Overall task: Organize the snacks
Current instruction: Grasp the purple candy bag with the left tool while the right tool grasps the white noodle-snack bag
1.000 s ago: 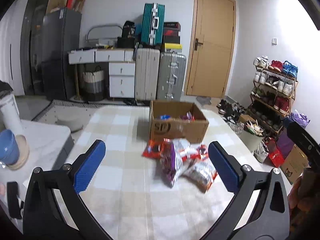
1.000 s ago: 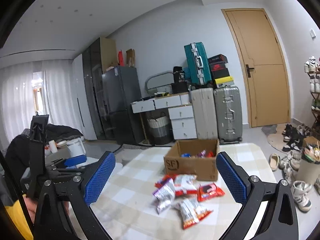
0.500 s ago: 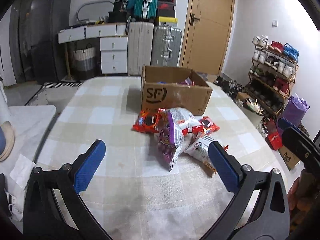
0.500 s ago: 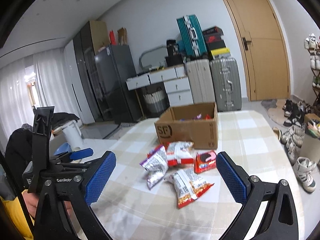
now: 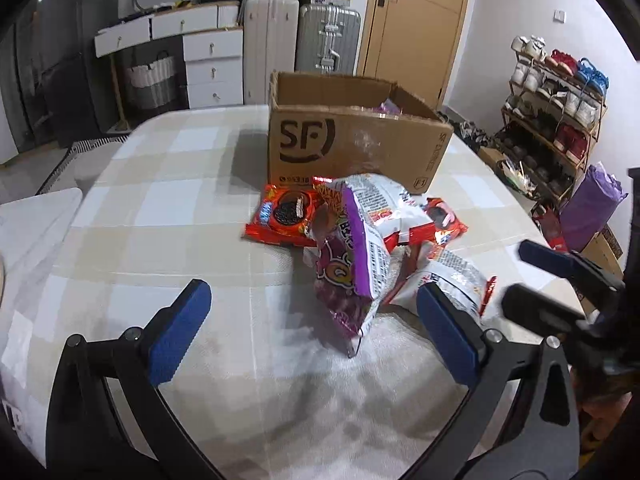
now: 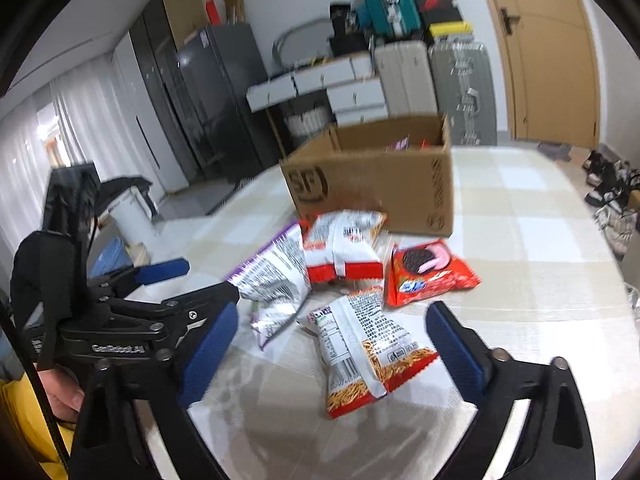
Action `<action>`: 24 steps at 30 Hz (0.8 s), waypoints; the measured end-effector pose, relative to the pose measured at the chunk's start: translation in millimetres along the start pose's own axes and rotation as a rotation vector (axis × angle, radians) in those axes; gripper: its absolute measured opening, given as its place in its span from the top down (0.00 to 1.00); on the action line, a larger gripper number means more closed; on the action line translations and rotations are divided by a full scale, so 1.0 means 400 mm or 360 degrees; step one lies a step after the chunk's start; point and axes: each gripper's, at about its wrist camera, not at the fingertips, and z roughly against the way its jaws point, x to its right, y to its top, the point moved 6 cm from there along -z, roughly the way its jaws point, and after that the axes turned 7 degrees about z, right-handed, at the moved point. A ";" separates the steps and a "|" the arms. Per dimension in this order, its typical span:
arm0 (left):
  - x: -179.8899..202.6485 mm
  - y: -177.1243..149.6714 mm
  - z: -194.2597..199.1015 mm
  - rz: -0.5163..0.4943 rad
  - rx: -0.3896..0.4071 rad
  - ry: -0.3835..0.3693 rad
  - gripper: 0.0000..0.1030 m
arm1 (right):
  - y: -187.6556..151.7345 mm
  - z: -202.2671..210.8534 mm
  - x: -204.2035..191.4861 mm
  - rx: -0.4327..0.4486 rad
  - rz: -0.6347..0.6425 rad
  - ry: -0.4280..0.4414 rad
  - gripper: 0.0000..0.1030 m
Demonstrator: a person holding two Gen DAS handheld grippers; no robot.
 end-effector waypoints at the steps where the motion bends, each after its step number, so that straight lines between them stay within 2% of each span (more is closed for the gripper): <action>1: 0.000 0.001 -0.020 0.0002 -0.0019 -0.0002 0.00 | -0.003 -0.021 0.003 -0.0040 0.0000 0.0012 0.21; 4: -0.001 0.007 -0.076 0.0005 -0.0060 -0.0013 0.01 | -0.021 -0.085 0.021 -0.0155 -0.0026 0.0027 0.23; 6: -0.008 0.007 -0.102 0.0016 -0.0083 -0.0022 0.01 | -0.030 -0.109 0.036 -0.0183 -0.0042 0.0018 0.24; 8: -0.016 0.009 -0.131 0.0038 -0.0112 -0.0030 0.01 | -0.036 -0.124 0.042 -0.0212 -0.0054 0.0037 0.31; 9: -0.021 0.009 -0.149 0.0048 -0.0137 -0.0041 0.01 | -0.039 -0.134 0.047 -0.0230 -0.0054 0.0033 0.39; 11: -0.025 0.013 -0.178 0.0062 -0.0163 -0.0043 0.01 | -0.049 -0.150 0.055 -0.0257 -0.0065 0.0045 0.43; 14: -0.023 0.024 -0.220 0.0068 -0.0186 -0.0060 0.01 | -0.050 -0.147 0.060 -0.0215 -0.0069 0.0066 0.49; 16: -0.018 0.028 -0.237 0.0060 -0.0188 -0.0060 0.01 | -0.047 -0.135 0.066 -0.0153 -0.0125 0.0131 0.55; 24: 0.011 0.048 -0.288 0.0022 -0.0208 -0.0065 0.02 | -0.035 -0.105 0.102 -0.0015 -0.0318 0.0307 0.57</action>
